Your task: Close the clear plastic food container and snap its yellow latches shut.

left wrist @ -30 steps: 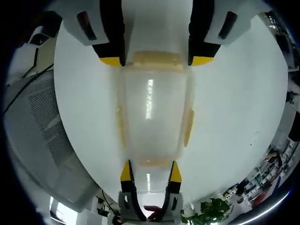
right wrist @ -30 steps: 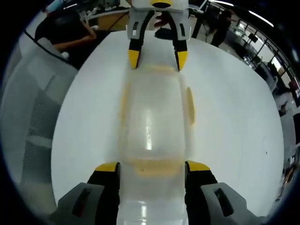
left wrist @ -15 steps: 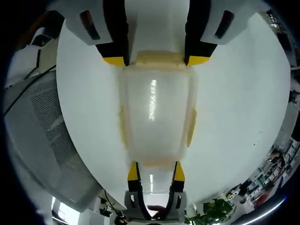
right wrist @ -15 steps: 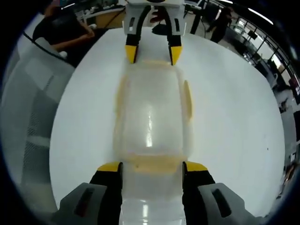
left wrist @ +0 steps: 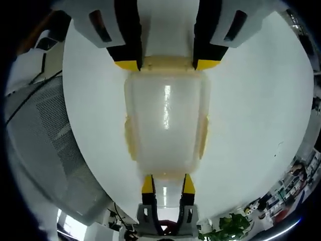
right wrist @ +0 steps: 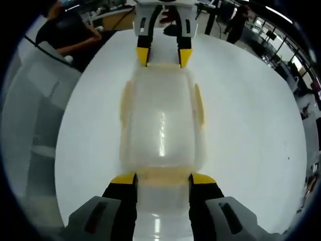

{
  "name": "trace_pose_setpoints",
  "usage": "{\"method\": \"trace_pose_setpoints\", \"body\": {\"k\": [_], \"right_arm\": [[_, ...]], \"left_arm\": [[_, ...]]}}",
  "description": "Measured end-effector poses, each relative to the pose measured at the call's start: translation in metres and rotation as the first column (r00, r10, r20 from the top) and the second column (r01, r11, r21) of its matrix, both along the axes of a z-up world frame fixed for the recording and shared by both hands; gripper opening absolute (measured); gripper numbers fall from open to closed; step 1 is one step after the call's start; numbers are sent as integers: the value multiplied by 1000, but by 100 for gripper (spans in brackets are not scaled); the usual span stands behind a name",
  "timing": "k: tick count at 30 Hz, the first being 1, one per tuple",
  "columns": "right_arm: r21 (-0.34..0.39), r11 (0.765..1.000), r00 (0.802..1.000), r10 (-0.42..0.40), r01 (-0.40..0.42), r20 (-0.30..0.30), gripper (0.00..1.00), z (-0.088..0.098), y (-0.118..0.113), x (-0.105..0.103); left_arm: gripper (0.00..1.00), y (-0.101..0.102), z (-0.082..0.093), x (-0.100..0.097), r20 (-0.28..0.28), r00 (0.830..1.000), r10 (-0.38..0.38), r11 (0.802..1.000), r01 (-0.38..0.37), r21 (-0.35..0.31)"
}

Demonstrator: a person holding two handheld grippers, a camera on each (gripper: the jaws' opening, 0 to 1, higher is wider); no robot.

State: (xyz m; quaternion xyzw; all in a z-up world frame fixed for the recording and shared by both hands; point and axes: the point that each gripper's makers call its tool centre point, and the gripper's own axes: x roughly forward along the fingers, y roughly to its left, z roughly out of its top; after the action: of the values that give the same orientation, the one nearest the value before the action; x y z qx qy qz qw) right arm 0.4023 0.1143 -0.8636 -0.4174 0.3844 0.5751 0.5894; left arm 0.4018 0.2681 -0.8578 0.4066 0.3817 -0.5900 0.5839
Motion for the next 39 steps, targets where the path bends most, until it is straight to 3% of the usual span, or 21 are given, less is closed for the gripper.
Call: {"method": "trace_pose_setpoints", "body": {"k": [9,23,30,39], "right_arm": [[13,1000,1000,-12,12,-28,39,1,0,0],[34,999,1000,2,-2,-21,37,6,-2,-1],[76,997,1000,9,-8,-16,37,24,0,0],[74,997,1000,24,-26,15,38,45,-5,2]], "left_arm": [[40,1,0,1,3,1000,-5,1000,5,-2],[38,3,2,1,-11,999,41,999,-41,16],[38,6,21,1,4,999,47,999,-47,11],[39,-2,38,-3,19,998,59,998,-59,2]]}}
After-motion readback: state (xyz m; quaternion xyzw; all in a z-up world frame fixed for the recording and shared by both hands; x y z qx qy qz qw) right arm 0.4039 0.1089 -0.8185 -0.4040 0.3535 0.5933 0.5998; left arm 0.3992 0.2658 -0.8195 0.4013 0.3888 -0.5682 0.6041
